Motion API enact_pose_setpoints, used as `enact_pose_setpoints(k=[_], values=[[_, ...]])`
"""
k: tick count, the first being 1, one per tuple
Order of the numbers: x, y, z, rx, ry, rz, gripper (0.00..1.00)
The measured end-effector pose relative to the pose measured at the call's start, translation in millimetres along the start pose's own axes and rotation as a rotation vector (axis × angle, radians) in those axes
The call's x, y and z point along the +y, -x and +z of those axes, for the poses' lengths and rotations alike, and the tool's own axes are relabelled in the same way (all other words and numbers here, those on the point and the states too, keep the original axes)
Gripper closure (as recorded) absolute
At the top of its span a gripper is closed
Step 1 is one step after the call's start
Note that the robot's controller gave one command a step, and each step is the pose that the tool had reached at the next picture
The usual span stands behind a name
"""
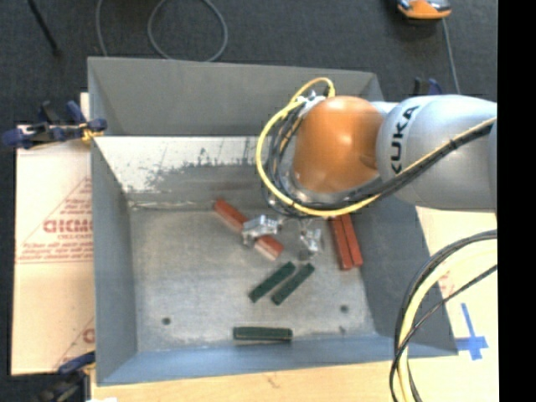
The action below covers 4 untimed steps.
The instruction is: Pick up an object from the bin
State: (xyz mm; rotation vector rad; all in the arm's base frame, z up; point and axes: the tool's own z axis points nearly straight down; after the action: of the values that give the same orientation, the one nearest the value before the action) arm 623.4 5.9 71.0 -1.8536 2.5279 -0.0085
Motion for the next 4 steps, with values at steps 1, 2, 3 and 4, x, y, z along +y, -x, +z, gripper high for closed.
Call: enact_pose_setpoints(k=[1, 2, 3, 4], values=[[-1, -16.1, -26, -0.001, 0.003, -0.185, 0.00], [-31, 10.9, -2, -0.004, -0.001, -0.267, 0.00], [-31, 13.2, -5, -0.009, -0.002, -0.263, 1.00], [-31, 10.3, -3, -0.003, 0.002, -0.262, 0.00]])
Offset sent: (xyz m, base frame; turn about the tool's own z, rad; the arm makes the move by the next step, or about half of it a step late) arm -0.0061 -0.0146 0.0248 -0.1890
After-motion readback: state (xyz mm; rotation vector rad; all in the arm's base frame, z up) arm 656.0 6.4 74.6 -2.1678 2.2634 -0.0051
